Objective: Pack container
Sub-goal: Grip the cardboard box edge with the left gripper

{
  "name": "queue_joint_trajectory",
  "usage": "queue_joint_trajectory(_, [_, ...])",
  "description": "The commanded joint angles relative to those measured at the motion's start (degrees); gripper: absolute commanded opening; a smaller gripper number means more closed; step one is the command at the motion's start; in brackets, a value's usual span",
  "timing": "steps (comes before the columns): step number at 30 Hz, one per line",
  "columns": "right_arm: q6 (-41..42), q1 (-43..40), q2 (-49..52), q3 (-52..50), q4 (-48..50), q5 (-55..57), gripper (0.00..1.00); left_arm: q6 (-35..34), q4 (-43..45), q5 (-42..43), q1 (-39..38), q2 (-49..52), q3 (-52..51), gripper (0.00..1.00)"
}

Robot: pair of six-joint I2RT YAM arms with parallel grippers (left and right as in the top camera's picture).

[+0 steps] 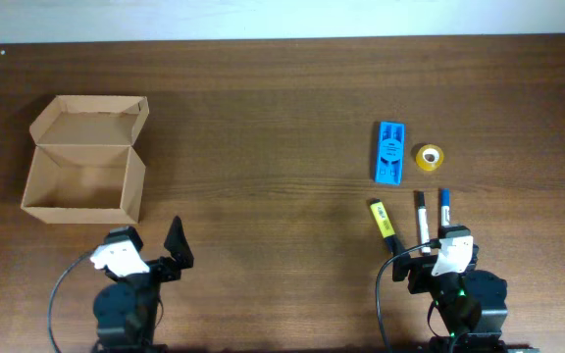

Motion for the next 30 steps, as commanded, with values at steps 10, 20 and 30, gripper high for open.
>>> queue_joint_trajectory(10, [-0.31,-0.48,-0.55,-0.42,0.02,0.57,0.99,14.91,-30.62,-1.68,-0.13,52.46,60.48,1.0])
queue_joint_trajectory(20, [-0.31,-0.48,-0.55,-0.42,0.02,0.57,0.99,16.68,-52.28,1.99,-0.17,76.19,93.24,1.0])
queue_joint_trajectory(30, [-0.31,-0.48,-0.55,-0.42,0.02,0.57,0.99,16.7,-59.78,-6.19,3.02,89.74,93.15,0.92])
